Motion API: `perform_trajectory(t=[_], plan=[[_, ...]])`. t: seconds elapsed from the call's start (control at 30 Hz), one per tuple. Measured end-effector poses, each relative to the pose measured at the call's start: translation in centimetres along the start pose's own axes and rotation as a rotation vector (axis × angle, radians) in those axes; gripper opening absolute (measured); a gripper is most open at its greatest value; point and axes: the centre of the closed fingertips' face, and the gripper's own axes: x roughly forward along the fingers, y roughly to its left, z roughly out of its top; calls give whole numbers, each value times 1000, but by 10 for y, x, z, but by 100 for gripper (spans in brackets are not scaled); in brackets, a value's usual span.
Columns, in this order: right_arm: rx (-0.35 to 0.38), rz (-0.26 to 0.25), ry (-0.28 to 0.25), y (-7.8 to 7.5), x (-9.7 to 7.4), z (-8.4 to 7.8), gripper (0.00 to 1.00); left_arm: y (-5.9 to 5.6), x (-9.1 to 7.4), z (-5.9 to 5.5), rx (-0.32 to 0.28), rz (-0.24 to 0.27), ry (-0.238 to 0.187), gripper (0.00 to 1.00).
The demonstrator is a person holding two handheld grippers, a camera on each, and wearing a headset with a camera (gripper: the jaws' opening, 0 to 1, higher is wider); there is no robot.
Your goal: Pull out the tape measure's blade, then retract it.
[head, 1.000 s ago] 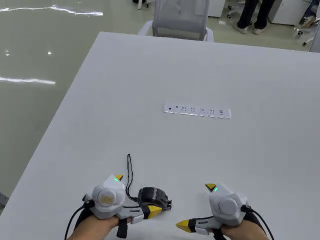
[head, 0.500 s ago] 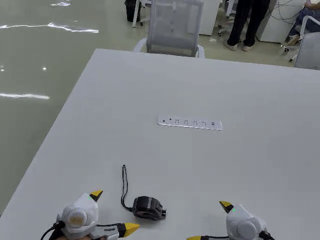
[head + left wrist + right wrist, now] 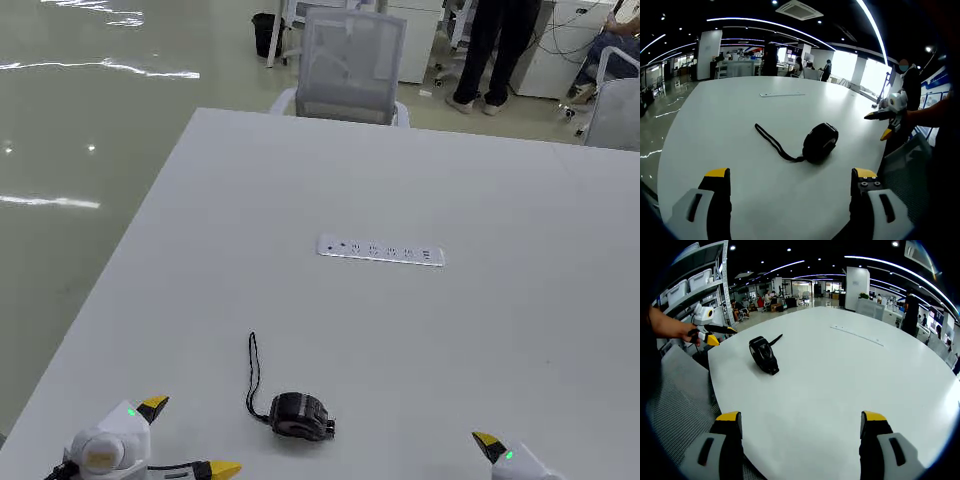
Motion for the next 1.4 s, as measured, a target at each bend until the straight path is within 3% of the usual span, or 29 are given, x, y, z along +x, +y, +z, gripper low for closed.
perform_trajectory(t=[0.27,0.47,0.63,0.77,0.93,1.4], plan=[[20,-43,-10,-11,-20,-12,100,2,-16,-5,-19,-9,-3,99],[27,-51,-17,-12,-18,-7,100,8,-25,0,-3,-1,-21,99],[24,-33,-17,-10,-14,-6,100,14,-28,-6,-23,18,-15,99],[45,-42,-19,-16,-17,-9,100,6,-26,-8,0,3,-2,99],[50,-36,-12,-13,-18,-12,100,3,-25,-9,-7,-24,-2,99],[37,-33,-16,-6,-15,-5,100,15,-35,-9,-46,2,-27,99]])
